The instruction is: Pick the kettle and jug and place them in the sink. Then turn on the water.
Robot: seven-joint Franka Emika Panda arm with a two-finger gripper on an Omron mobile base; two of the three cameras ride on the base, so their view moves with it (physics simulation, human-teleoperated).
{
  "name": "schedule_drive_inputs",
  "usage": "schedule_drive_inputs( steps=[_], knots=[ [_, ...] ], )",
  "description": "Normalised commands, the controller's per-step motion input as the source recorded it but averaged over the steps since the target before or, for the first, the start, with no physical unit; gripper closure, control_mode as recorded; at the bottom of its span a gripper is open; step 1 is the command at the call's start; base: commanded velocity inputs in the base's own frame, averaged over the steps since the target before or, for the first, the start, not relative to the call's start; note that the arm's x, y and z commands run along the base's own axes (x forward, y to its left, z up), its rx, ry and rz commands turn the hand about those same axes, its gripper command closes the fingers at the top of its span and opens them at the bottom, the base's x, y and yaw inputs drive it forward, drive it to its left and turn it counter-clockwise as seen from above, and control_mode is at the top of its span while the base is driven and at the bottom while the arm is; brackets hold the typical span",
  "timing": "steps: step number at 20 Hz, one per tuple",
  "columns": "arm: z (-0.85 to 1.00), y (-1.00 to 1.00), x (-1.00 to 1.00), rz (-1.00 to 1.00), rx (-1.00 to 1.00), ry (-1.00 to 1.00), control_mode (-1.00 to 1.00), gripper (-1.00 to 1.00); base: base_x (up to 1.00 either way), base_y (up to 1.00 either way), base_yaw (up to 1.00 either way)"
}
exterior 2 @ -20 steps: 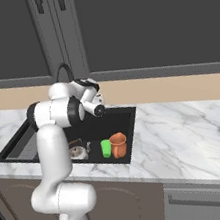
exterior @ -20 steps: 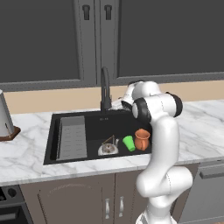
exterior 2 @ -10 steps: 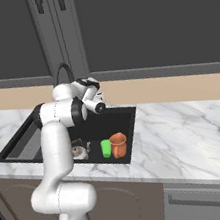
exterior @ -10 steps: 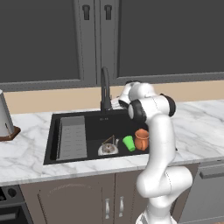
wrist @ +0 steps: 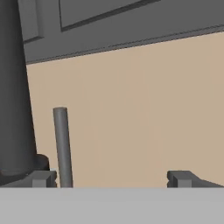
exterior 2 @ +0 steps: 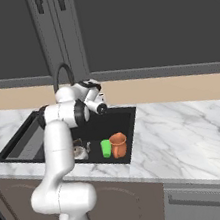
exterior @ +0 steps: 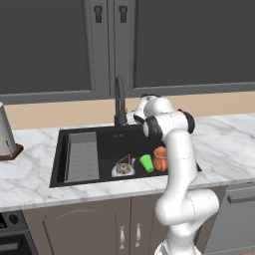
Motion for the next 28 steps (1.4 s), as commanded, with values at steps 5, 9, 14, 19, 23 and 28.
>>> schedule_drive_inputs(
  steps=[5, 9, 14, 19, 23, 28],
  knots=[
    [-0.02, 0.00, 0.26, 0.00, 0.00, 0.00, -1.00, -1.00, 0.00, 0.00, 0.00],
    [-0.11, 0.00, 0.18, 0.00, 0.00, 0.00, -1.00, -1.00, 0.00, 0.00, 0.00],
    [-0.22, 0.00, 0.17, 0.00, 0.01, 0.00, -1.00, -1.00, 0.00, 0.00, 0.00],
    [-0.14, 0.02, 0.11, 0.00, 0.00, 0.00, -1.00, -1.00, 0.00, 0.00, 0.00],
    [-0.12, 0.01, 0.13, -0.02, 0.00, 0.00, -1.00, -1.00, 0.00, 0.00, 0.00],
    [-0.02, 0.00, 0.18, -0.08, 0.00, 0.00, -1.00, -1.00, 0.00, 0.00, 0.00]
  ],
)
